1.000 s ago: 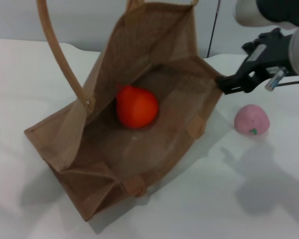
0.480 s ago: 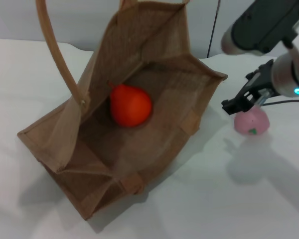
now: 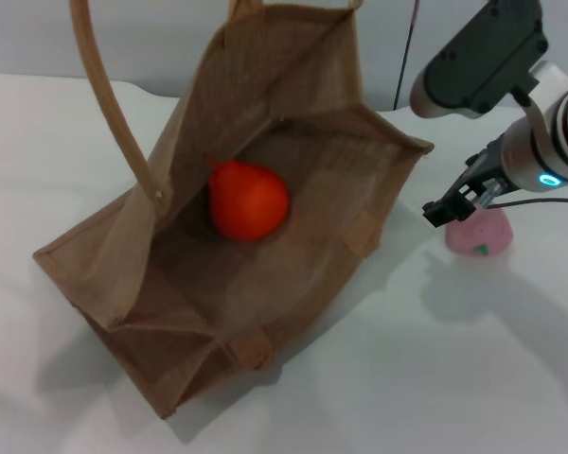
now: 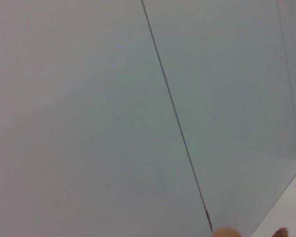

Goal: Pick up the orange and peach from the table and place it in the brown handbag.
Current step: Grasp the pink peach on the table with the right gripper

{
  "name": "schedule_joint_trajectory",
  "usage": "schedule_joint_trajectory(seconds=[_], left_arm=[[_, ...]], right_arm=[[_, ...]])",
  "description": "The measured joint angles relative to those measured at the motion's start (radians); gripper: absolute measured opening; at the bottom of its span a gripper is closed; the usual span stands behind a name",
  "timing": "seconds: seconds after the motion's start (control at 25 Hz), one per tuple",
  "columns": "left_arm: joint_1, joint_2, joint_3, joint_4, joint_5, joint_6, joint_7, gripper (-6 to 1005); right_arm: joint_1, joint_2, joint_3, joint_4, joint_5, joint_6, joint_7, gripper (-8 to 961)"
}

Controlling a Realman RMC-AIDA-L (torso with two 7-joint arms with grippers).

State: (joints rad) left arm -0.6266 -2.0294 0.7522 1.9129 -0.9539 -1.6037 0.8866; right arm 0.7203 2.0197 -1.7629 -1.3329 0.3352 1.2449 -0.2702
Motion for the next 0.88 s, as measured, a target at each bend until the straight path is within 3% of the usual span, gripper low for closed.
schedule_joint_trajectory(seconds=[0.88], left_arm=[[-0.006, 0.0, 0.006, -0.006, -0.001, -0.004, 0.002, 121]], right_arm=[[0.094, -0.001, 0.027, 0.329, -0.004, -0.096, -0.012, 821]])
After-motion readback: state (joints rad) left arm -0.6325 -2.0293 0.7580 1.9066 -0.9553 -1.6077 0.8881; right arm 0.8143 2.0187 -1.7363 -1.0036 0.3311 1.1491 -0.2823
